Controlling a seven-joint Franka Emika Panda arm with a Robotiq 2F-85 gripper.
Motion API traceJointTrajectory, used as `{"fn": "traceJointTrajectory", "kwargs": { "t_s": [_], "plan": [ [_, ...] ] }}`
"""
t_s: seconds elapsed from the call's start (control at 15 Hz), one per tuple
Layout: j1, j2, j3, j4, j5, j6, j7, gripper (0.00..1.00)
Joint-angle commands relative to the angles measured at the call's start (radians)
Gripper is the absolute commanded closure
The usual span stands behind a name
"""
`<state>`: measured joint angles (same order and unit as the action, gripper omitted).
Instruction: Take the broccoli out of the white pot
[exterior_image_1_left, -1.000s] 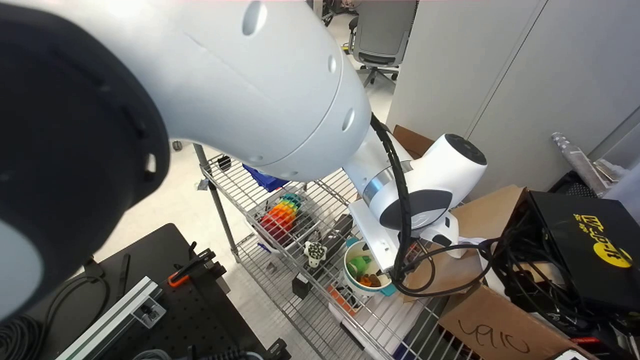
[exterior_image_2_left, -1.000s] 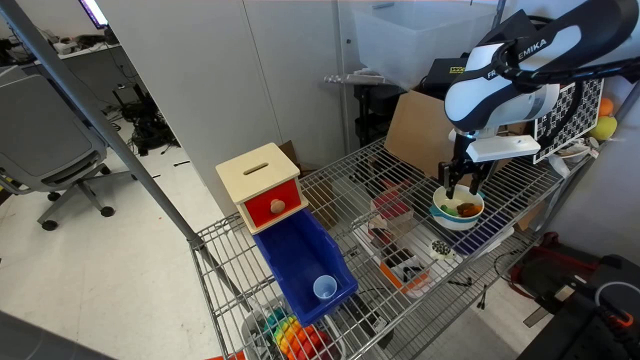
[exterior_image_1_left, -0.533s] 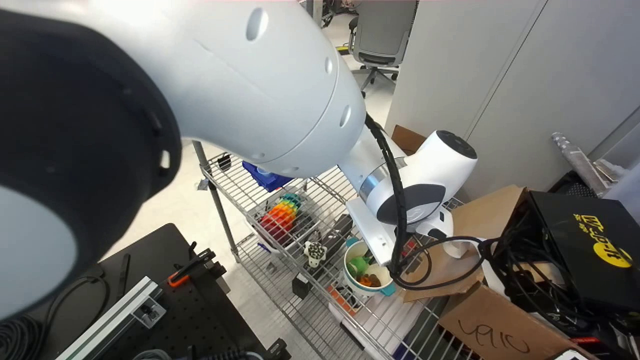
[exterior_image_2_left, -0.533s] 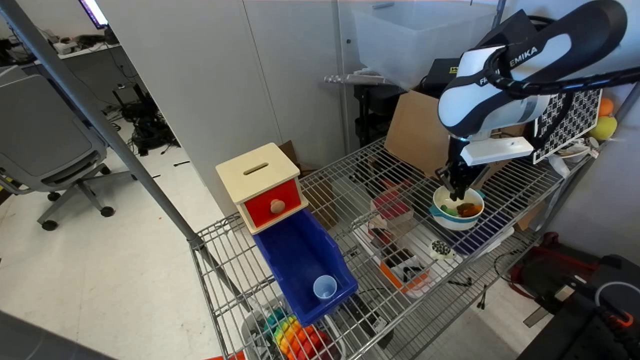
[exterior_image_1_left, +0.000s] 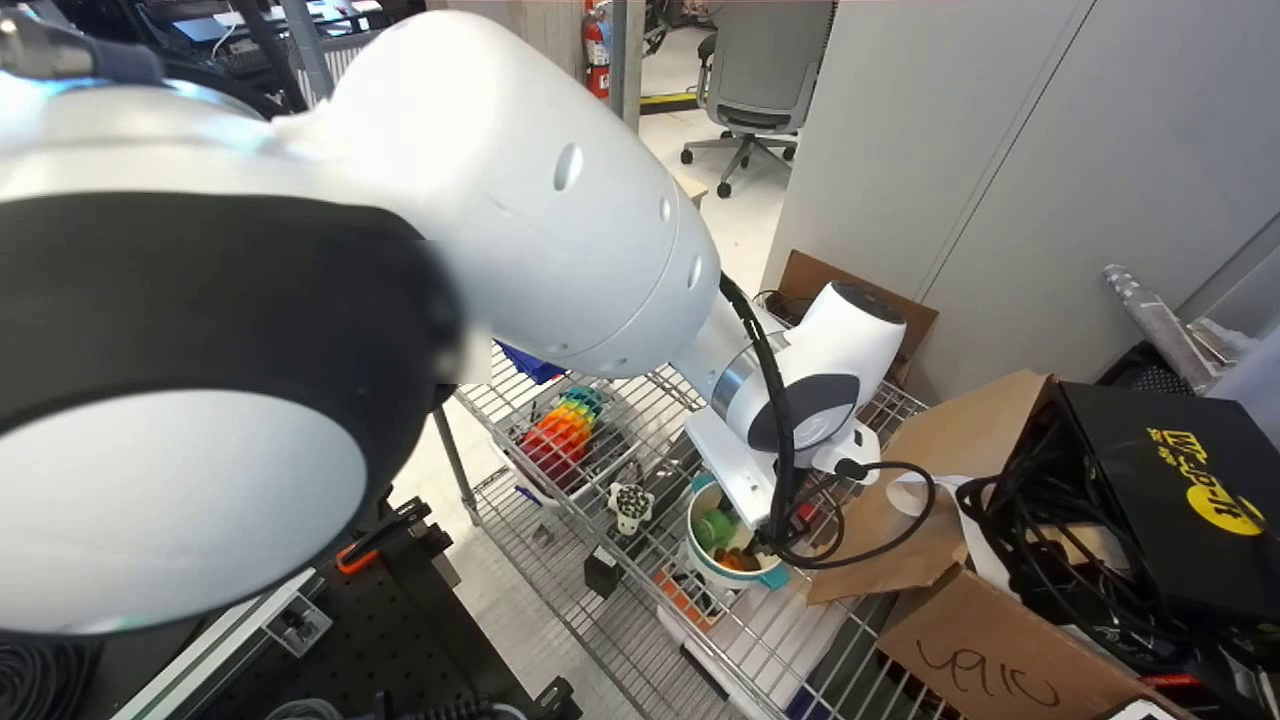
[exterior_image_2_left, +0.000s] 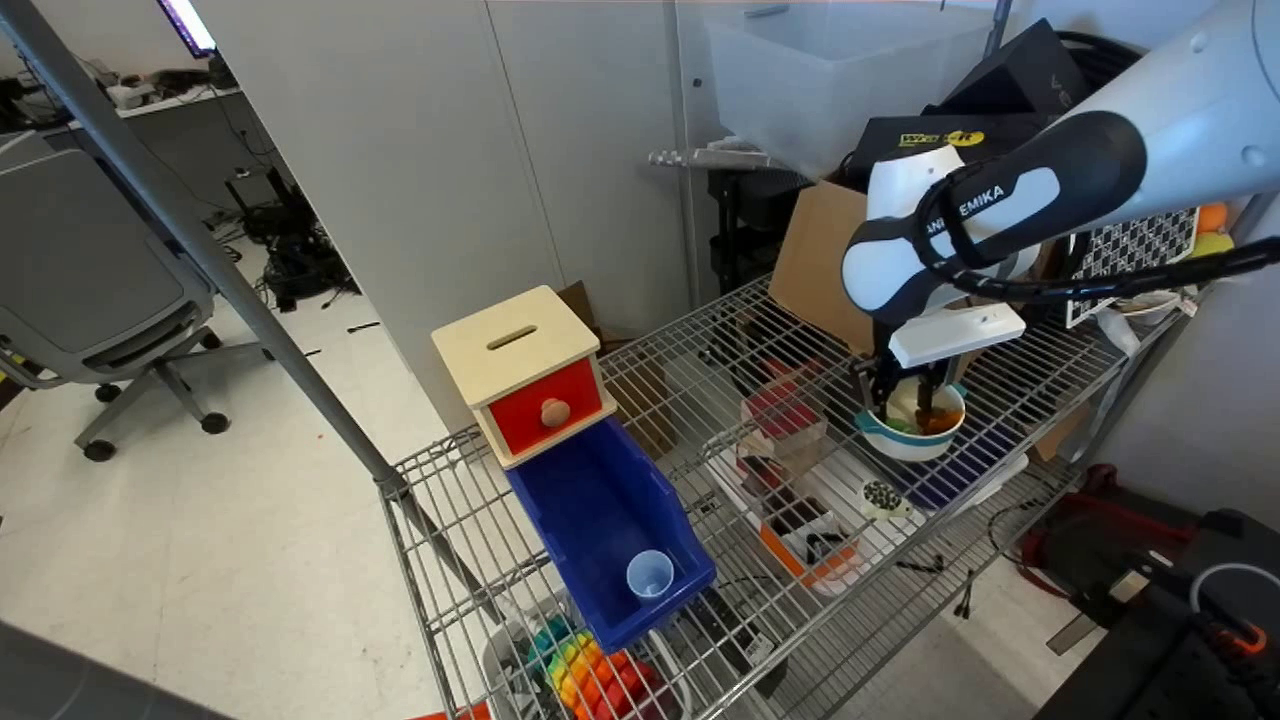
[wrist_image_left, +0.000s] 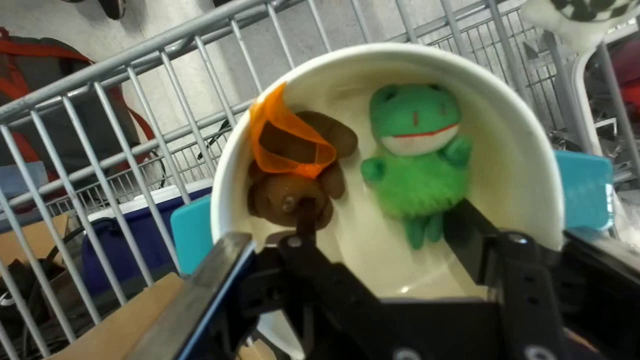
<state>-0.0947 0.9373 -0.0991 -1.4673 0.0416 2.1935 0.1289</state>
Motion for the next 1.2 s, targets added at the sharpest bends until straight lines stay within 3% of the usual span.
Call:
{"fn": "traceJointTrajectory", "kwargs": {
  "t_s": [0.0, 0.13, 0.47, 0.87, 1.13],
  "plan": [
    [0.007, 0.047, -0.004, 0.099, -0.014, -0.121, 0.013, 0.55],
    [0.004, 0.058, -0.003, 0.126, -0.008, -0.182, 0.019, 0.62],
    [-0.008, 0.072, 0.002, 0.173, 0.007, -0.261, 0.03, 1.0],
    [-0.023, 0.0, -0.001, 0.139, 0.01, -0.253, 0.029, 1.0],
    [-0.008, -0.115, -0.023, 0.048, -0.029, -0.336, 0.023, 1.0]
  ]
}}
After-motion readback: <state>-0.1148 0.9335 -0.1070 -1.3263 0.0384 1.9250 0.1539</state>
